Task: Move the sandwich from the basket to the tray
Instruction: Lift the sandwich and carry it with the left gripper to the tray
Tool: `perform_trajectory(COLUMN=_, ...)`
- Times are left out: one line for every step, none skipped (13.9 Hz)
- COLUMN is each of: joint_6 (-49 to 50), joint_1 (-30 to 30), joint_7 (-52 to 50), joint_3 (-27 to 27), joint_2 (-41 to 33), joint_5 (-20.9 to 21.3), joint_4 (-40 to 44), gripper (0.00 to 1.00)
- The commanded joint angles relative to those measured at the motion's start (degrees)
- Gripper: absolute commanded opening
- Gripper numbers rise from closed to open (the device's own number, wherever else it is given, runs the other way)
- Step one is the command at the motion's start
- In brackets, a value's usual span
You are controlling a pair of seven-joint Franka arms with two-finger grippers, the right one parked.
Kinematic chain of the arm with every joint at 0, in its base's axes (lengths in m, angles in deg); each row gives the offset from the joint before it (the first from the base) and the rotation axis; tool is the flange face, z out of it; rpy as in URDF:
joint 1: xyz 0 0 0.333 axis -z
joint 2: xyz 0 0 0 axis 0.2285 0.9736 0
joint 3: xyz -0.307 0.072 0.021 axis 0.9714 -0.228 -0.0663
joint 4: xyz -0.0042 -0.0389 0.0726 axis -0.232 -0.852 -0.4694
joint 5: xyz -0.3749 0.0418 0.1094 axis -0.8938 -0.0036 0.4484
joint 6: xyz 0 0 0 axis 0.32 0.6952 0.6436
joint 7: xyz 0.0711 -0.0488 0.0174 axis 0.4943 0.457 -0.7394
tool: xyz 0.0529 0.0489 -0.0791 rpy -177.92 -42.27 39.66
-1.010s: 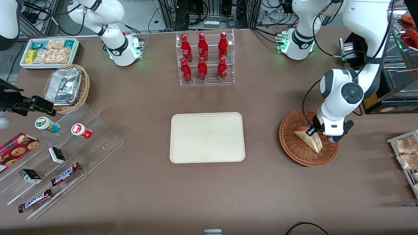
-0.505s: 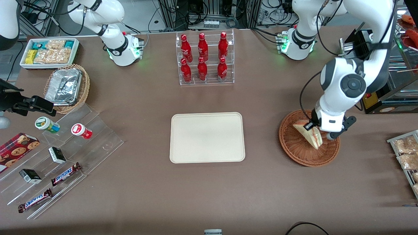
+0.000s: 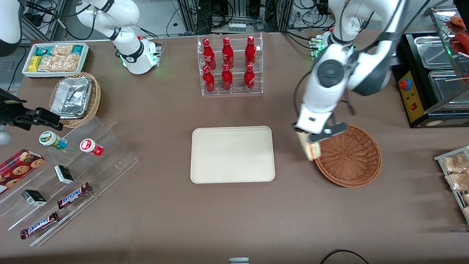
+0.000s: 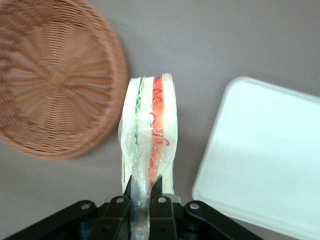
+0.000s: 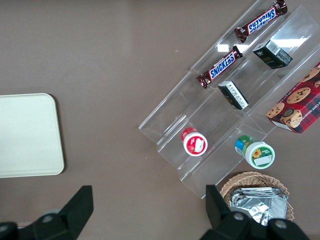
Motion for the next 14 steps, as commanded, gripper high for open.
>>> perform_trajectory(joint_6=0.9, joint_1=5.3, joint_7=0.0, joint_3=-0.8, joint_2=9.1, joint_5=0.1, joint_4=9.3, gripper=0.0)
perform_trajectory(joint_6=0.9, joint_1=7.1, joint_7=-0.5, joint_3=-0.7, joint_2=11.7, joint_5=0.1, joint_4=11.9, gripper=0.0)
perform_trajectory(joint_6=0.9, joint_1=9.1, joint_7=-0.6, joint_3=-0.7, joint_2=13.9, joint_5=0.1, joint_4=14.3, gripper=0.0)
perform_trajectory(joint_6=0.9, joint_1=10.2, joint_7=-0.6, joint_3=-0.7, joint_2=16.5, joint_5=0.1, joint_4=16.8, gripper=0.0)
perform_trajectory(joint_6=0.8, joint_1=10.9, joint_7=-0.6, joint_3=-0.5, joint_2=18.8, joint_5=0.1, joint_4=19.1, gripper=0.0)
perform_trajectory(joint_6=0.8, joint_1=12.1, joint_7=-0.9, joint_3=0.0, joint_2=21.7, joint_5=0.1, joint_4=21.9, gripper=0.0)
perform_trajectory(joint_6=0.7, joint_1=13.3, joint_7=-1.2, joint_3=0.1, joint_2=24.5, joint_5=0.1, joint_4=24.4, gripper=0.0)
perform_trajectory(joint_6=-0.3, joint_1=14.6, joint_7=-3.0, joint_3=0.1, joint_2=27.1, joint_5=0.1, joint_4=26.9, gripper=0.0)
perform_trajectory(joint_6=-1.8, joint_1=14.9, joint_7=-4.1, joint_3=0.1, joint_2=28.5, joint_5=0.2, joint_4=27.8, gripper=0.0)
perform_trajectory(joint_6=-4.1, joint_1=15.7, joint_7=-4.3, joint_3=0.1, joint_2=29.2, joint_5=0.2, joint_4=27.9, gripper=0.0)
perform_trajectory(joint_6=-5.7, joint_1=16.3, joint_7=-4.4, joint_3=0.1, joint_2=29.6, joint_5=0.2, joint_4=27.9, gripper=0.0)
perform_trajectory(joint_6=-6.7, joint_1=16.9, joint_7=-4.4, joint_3=0.1, joint_2=30.4, joint_5=0.2, joint_4=28.0, gripper=0.0)
perform_trajectory(joint_6=-7.6, joint_1=17.2, joint_7=-4.4, joint_3=0.1, joint_2=30.8, joint_5=0.1, joint_4=28.0, gripper=0.0)
perform_trajectory(joint_6=-8.6, joint_1=17.4, joint_7=-4.4, joint_3=0.1, joint_2=31.3, joint_5=0.2, joint_4=28.0, gripper=0.0)
